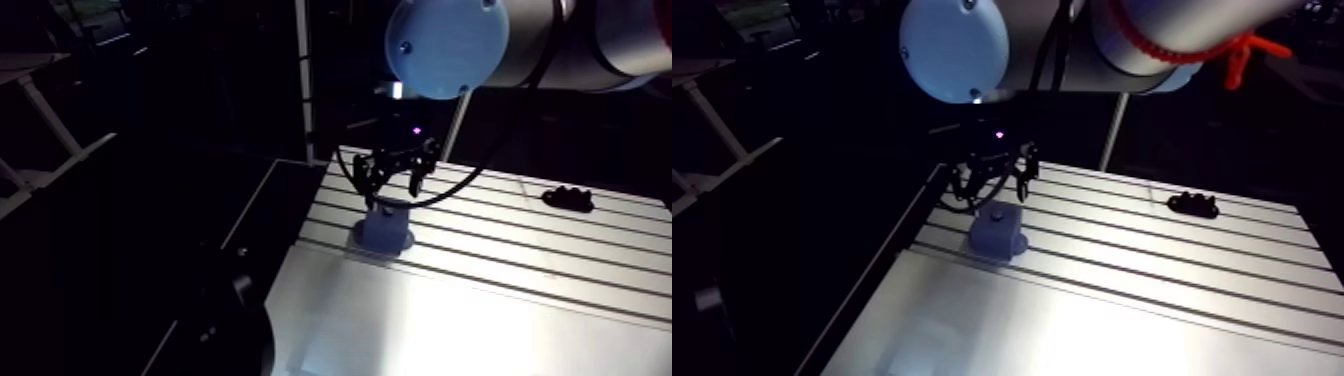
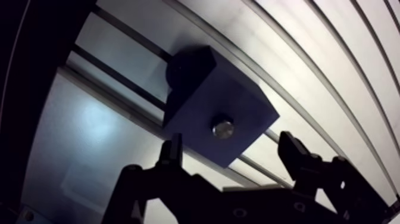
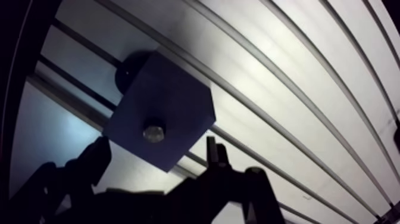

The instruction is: Pick up the M10 bolt and insert it into the hex recess until seated.

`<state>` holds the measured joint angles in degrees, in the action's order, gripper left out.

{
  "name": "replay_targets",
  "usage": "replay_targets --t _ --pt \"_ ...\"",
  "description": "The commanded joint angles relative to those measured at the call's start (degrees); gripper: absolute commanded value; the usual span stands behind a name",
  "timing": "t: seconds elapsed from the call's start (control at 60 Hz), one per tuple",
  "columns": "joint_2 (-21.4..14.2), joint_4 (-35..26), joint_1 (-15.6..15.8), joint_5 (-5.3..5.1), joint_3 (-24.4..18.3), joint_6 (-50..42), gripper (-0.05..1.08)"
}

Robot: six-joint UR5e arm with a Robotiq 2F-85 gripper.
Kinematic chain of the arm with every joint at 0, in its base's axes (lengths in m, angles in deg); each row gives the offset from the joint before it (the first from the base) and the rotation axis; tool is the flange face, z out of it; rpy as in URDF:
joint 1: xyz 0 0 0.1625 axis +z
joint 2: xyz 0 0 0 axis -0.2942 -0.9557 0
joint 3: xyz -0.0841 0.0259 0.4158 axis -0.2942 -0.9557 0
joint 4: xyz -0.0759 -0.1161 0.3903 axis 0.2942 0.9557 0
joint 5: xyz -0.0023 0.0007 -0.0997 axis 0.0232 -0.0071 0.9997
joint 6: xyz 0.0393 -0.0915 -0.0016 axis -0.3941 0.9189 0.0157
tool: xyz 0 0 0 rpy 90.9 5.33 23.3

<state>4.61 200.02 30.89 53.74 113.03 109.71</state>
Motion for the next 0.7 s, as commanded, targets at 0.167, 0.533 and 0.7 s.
replay_targets --t 0.167,0.533,0.7 --pt "-2.93 -0.3 -0.15 0.24 -3.06 -10.86 0.01" --pt "-2.63 -5.13 -0.42 -0.98 -4.54 -29.85 1.0" --pt "-2.46 -4.49 -0.42 -1.04 -4.18 -30.27 1.08"
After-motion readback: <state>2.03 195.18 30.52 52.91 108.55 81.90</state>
